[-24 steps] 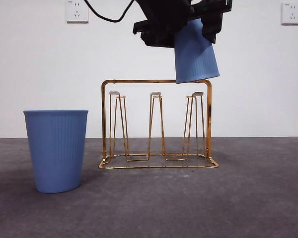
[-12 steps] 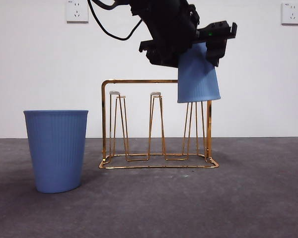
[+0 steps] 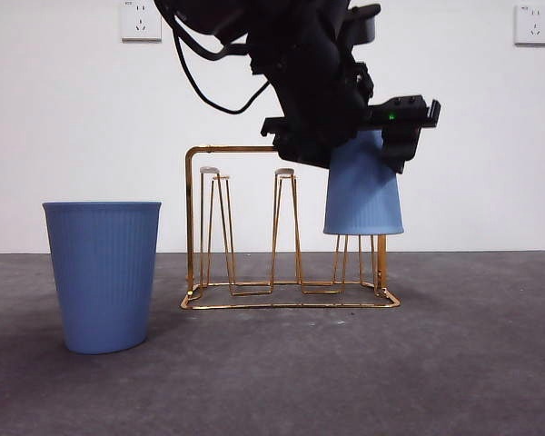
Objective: Pick up cup 1,put cup 1 in the cup rack,pick up cup 2,put cup 2 in the cup rack
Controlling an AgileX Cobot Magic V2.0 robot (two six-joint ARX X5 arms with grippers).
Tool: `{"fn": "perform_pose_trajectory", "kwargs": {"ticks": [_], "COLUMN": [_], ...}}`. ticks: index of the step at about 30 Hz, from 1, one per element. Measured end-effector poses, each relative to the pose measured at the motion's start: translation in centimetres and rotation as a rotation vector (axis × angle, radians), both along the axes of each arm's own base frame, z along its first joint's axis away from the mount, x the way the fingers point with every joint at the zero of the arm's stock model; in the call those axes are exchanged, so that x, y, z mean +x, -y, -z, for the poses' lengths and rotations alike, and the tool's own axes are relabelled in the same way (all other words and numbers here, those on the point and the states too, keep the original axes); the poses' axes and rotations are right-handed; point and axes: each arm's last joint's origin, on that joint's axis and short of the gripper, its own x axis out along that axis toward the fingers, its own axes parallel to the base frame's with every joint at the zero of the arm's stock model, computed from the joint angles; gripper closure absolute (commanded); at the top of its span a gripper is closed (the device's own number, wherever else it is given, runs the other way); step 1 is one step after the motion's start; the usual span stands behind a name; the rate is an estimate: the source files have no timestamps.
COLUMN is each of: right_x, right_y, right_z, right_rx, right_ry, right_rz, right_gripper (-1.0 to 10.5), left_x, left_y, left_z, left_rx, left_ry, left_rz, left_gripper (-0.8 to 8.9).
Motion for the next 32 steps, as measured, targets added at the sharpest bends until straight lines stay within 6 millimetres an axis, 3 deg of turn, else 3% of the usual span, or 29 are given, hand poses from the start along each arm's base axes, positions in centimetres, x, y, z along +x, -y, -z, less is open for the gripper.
{"fn": "perform_pose_trajectory", "kwargs": {"ticks": [10, 24, 29, 32], "right_x": [0.0, -0.1, -0.1, -0.1], "right_y": [0.0, 0.1, 0.1, 0.1], "right_z": [0.0, 0.2, 0.2, 0.2], "right_rx": [-0.001, -0.018, -0.019, -0.019], "right_ry": [-0.001, -0.017, -0.018, -0.018], "right_rz": [0.000, 0.000, 0.000, 0.000], "right_gripper": [6.9, 7.0, 7.0, 7.0], "left_x": [0.2, 0.2, 0.3, 0.3], "left_y": [0.3, 0.6, 0.5, 0.6], "left_z": [1.7, 2.2, 2.2, 2.2], "left_rx": [0.032, 0.020, 0.019, 0.024], "left_ry": [-0.040, -0.064, -0.075, -0.080], "left_rz": [-0.013, -0.002, 0.008, 0.010], "left_gripper": [8.22, 7.95, 5.25, 4.93]}}
